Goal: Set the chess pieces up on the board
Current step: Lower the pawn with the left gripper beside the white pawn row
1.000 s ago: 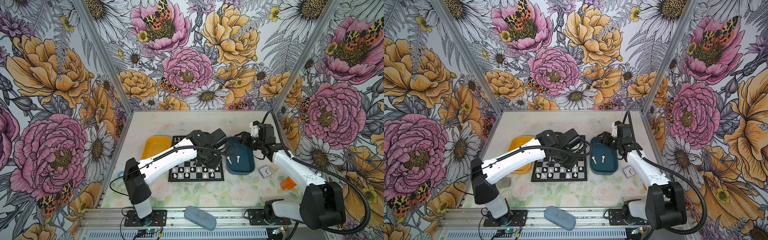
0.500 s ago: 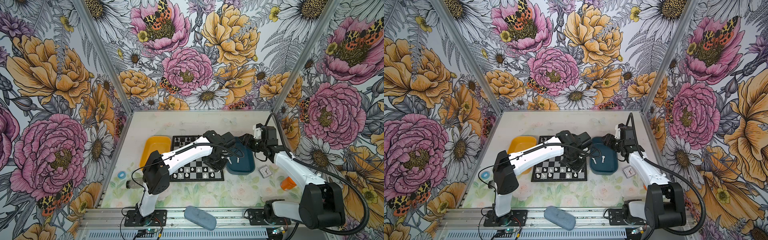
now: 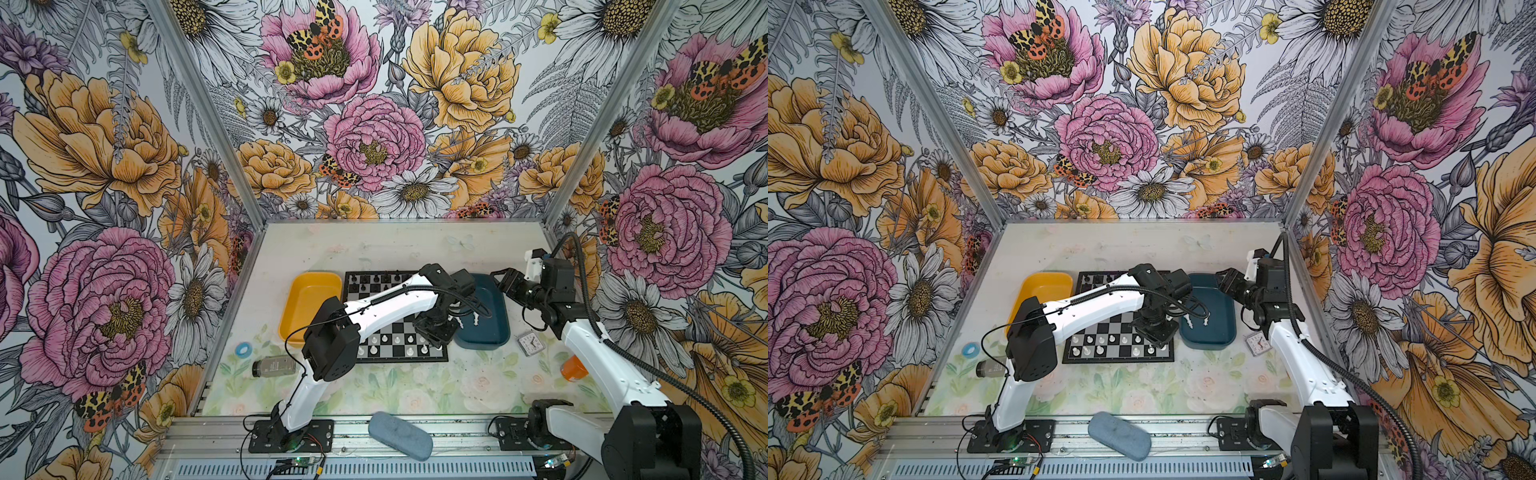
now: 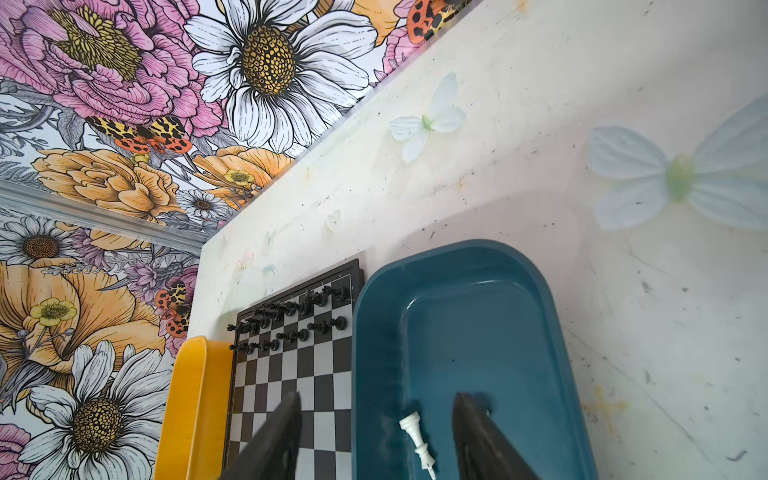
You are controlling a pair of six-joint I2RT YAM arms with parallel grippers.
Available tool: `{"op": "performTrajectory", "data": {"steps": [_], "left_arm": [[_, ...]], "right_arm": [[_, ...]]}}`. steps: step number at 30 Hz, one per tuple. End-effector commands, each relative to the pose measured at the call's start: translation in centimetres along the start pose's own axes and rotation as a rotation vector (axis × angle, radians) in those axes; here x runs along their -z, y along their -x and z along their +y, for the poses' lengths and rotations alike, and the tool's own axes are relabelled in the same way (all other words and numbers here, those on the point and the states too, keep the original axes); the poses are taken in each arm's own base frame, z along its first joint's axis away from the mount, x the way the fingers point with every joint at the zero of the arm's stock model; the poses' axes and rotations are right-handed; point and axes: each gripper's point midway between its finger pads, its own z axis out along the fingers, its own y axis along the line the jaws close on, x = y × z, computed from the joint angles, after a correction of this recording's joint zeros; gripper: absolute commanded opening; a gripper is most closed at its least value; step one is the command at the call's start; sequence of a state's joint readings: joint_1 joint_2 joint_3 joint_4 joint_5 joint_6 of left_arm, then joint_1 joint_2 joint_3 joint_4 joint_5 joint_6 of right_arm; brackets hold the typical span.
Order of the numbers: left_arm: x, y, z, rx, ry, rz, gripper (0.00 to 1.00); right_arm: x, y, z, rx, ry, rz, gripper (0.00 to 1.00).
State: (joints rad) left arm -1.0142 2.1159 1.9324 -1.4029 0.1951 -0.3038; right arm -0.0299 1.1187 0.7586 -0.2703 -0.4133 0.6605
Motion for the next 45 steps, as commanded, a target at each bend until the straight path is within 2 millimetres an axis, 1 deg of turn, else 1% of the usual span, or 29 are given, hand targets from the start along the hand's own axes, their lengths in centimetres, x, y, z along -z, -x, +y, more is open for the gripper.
{"op": "performTrajectory", "data": {"steps": [1, 9, 17, 25, 33, 45], "left_arm": [[0.1, 0.5, -0.1, 0.007, -0.030, 0.003, 0.00], [-1.0, 0.7, 0.3, 0.027, -0.016, 0.027, 0.00], [-2.2, 0.9, 0.3, 0.039, -0.013, 0.049, 0.00], [-3.0, 1.4, 0.8, 0.054, 0.004, 0.060, 0.00], [-3.3, 1.5, 1.4, 0.068, 0.013, 0.065, 0.00], [-3.7, 1.5, 1.5, 0.072, 0.012, 0.076, 0.00]], "right_arm": [[0.5, 0.4, 0.1, 0.016, 0.013, -0.025, 0.60], [0.5, 0.4, 0.1, 0.013, 0.019, -0.022, 0.60], [0.4, 0.2, -0.1, 0.011, 0.015, -0.017, 0.60], [0.3, 0.0, -0.3, 0.009, 0.010, -0.014, 0.60], [0.3, 0.0, -0.4, 0.007, 0.010, -0.013, 0.60], [0.2, -0.1, -0.5, 0.005, 0.008, -0.008, 0.60]]}}
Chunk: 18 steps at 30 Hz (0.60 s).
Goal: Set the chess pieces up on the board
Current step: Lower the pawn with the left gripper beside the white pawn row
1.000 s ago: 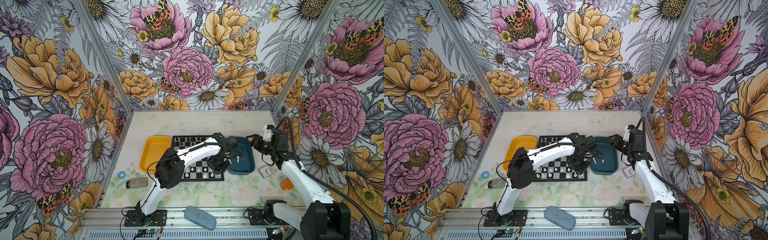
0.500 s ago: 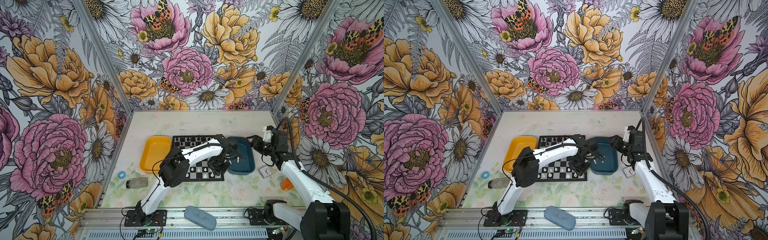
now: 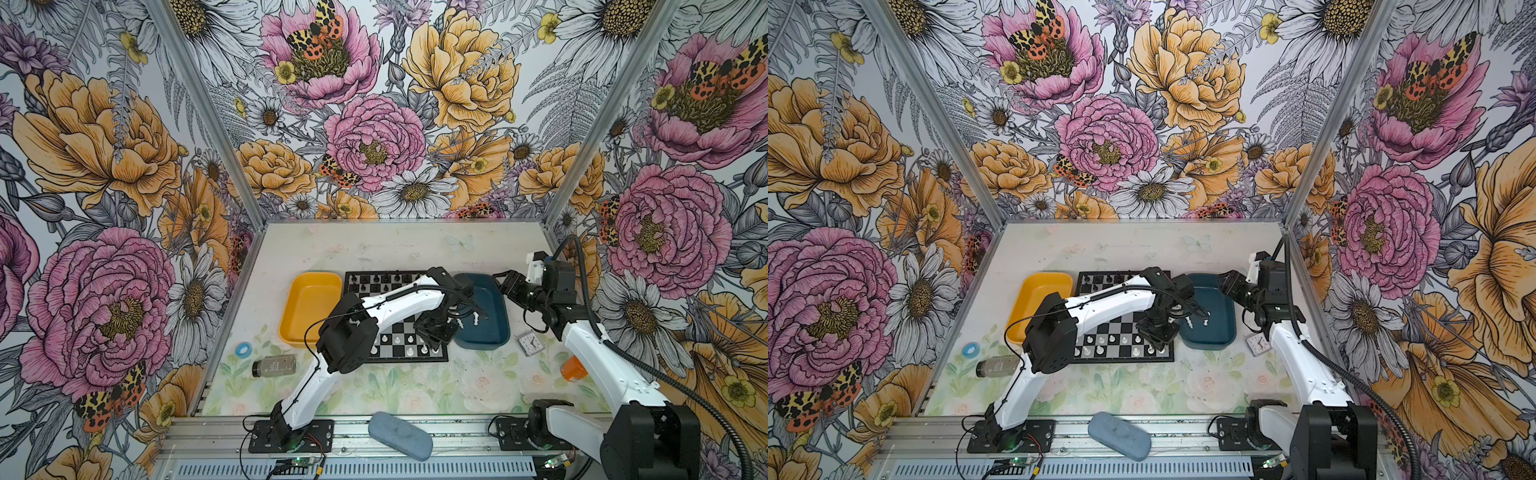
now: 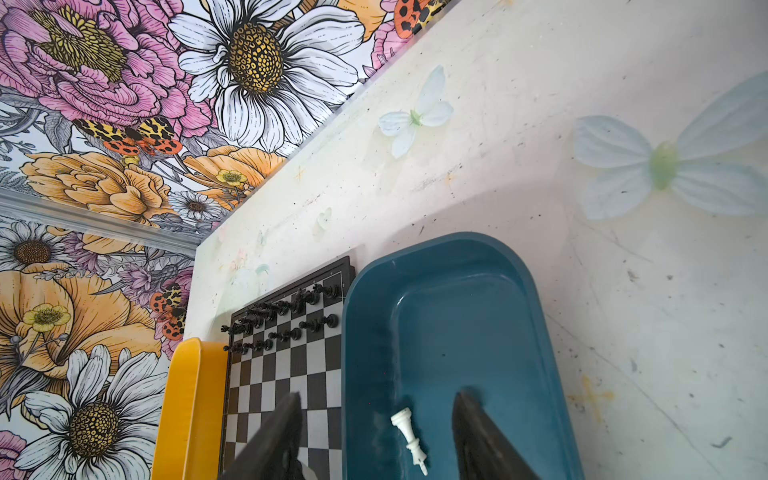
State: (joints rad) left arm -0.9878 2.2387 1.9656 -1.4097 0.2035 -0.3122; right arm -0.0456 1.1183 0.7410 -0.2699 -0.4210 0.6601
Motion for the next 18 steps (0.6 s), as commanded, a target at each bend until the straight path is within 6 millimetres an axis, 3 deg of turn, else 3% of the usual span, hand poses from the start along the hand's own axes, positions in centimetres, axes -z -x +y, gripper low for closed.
{"op": "performTrajectory", "data": {"steps": [1, 18], "left_arm": [[0.06, 0.60, -0.07, 0.018, -0.014, -0.009, 0.00], [-0.43, 0.45, -0.13, 0.024, -0.021, 0.009, 0.00]], "right_arm": [[0.28, 0.25, 0.33, 0.021, 0.020, -0.017, 0.60], [0.20, 0.14, 0.22, 0.019, 0.017, -0.013, 0.60]]}}
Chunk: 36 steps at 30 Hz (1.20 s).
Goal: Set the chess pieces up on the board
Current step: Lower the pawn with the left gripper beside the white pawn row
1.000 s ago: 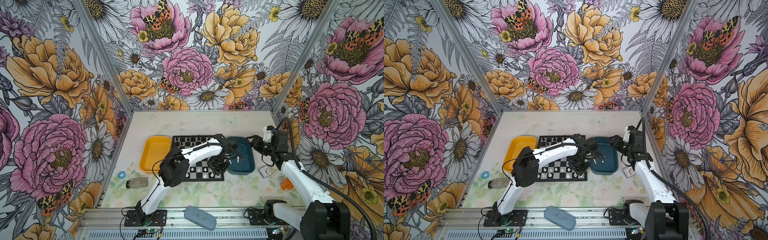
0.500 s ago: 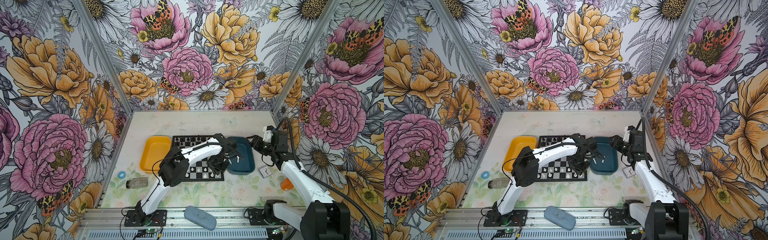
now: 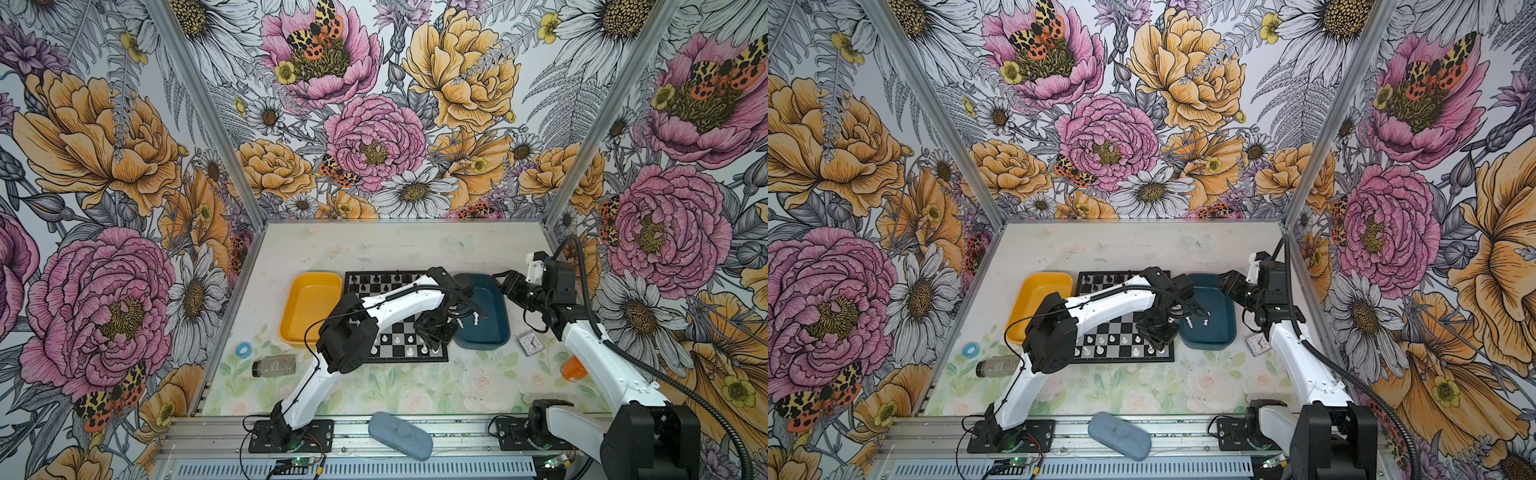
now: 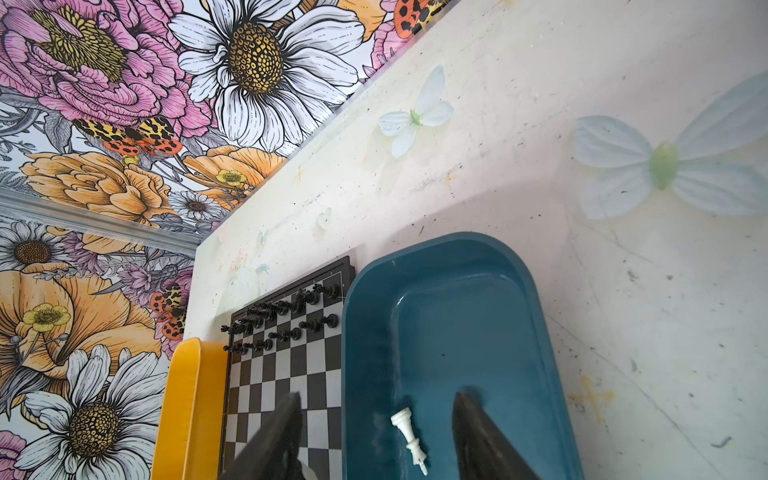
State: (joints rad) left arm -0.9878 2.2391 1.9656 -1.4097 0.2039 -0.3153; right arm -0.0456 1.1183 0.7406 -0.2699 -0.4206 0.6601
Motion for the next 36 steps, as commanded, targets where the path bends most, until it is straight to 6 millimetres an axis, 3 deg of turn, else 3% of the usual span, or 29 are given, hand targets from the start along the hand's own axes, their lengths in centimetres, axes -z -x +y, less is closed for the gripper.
{"op": "performTrajectory", "data": {"steps": [1, 18, 36], "left_arm": [[-0.49, 0.41, -0.20, 0.020, -0.020, 0.010, 0.00], [-0.73, 0.57, -0.36, 0.023, -0.030, 0.015, 0.11], [-0.61, 0.61, -0.48, 0.018, -0.024, 0.009, 0.30]], "right_arm": [[0.22, 0.21, 0.26, 0.020, 0.018, -0.014, 0.60], [0.21, 0.12, 0.13, 0.020, 0.015, -0.014, 0.60], [0.29, 0.11, 0.19, 0.020, 0.018, -0.014, 0.60]]}}
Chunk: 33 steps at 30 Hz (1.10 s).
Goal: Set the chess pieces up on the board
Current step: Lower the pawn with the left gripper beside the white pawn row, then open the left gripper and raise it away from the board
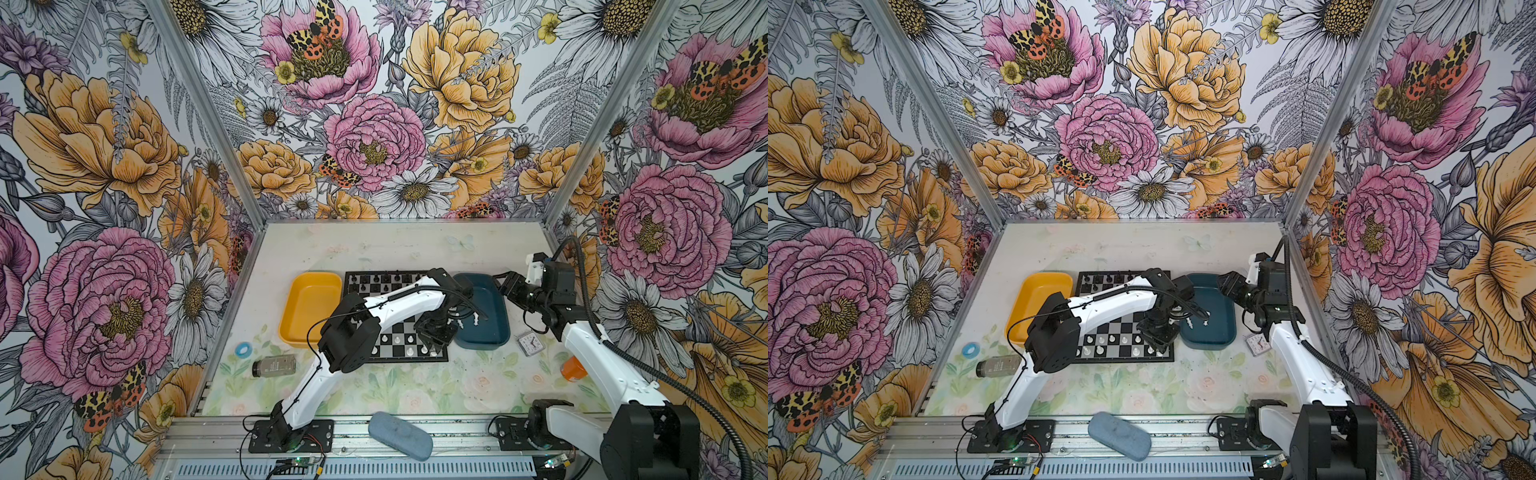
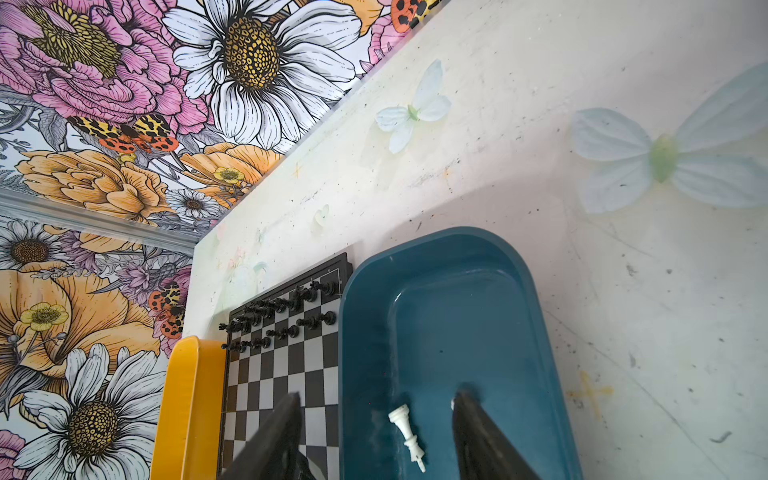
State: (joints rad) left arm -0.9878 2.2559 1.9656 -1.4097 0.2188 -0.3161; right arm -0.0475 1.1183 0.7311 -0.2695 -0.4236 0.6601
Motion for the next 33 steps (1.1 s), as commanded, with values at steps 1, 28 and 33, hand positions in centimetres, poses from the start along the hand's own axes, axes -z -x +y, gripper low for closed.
{"op": "performTrajectory", "data": {"steps": [1, 28, 33], "left_arm": [[0.1, 0.7, -0.5, 0.012, -0.018, -0.011, 0.30], [5.4, 0.8, -1.9, -0.036, -0.029, -0.148, 0.32], [7.8, 1.3, -1.8, -0.056, -0.021, -0.219, 0.32]], "right_arm": [[0.4, 0.4, 0.5, 0.024, 0.022, -0.021, 0.60], [0.3, 0.2, 0.8, 0.013, 0.040, -0.006, 0.60], [0.3, 0.0, 1.4, 0.012, 0.054, 0.011, 0.60]]}}
